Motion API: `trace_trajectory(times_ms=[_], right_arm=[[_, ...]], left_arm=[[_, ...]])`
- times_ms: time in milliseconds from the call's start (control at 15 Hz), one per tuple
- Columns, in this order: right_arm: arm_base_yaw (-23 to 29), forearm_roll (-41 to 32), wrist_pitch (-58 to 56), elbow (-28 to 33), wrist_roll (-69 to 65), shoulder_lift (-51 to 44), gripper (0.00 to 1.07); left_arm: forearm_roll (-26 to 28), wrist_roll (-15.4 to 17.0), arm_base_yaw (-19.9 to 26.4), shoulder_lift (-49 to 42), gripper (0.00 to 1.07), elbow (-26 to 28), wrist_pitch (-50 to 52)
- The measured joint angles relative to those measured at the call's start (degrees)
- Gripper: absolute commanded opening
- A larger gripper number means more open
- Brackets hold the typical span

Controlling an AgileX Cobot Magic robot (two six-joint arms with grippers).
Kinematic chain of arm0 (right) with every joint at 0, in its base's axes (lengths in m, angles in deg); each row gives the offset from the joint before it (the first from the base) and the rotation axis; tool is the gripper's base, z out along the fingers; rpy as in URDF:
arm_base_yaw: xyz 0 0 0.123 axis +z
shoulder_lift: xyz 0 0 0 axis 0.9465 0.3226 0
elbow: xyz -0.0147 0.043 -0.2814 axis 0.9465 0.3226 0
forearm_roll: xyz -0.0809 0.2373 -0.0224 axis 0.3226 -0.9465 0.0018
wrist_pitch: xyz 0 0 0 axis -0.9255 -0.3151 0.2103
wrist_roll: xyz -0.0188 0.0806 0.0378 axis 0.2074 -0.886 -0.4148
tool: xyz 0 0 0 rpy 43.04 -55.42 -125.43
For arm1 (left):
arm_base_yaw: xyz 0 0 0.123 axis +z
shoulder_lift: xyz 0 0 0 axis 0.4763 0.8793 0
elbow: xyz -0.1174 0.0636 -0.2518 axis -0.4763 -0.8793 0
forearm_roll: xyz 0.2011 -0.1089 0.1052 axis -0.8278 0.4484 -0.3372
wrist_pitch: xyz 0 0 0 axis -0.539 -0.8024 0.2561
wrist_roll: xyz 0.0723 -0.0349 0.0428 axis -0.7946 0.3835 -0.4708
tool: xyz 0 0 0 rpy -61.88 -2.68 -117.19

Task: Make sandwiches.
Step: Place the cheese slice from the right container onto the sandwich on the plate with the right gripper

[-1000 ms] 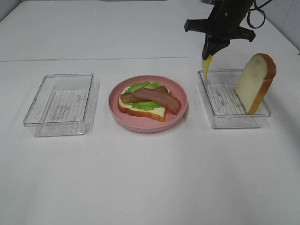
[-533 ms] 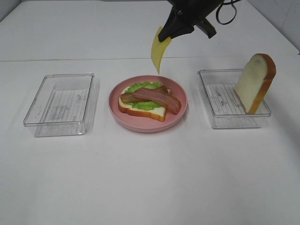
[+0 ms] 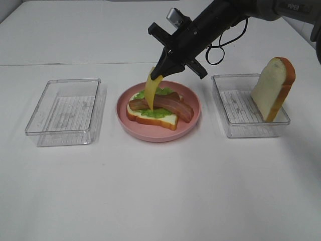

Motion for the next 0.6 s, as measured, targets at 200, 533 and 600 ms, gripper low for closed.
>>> trace_trajectory(times_ms=[200, 533, 600], right_arm=[[0.00, 5.39, -0.11, 0.00, -4.01, 0.06, 0.15], [0.00, 7.56, -0.74, -0.69, -4.07, 0.06, 0.71], [0.00, 8.82, -0.74, -1.60, -4.07, -0.06, 0.71]], left_arm=[[0.00, 0.00, 0.00, 0.00, 0.90, 0.00, 0.00], [0.00, 0.00, 0.00, 0.00, 0.90, 0.00, 0.00], [0.00, 0.00, 0.00, 0.00, 0.90, 0.00, 0.00]])
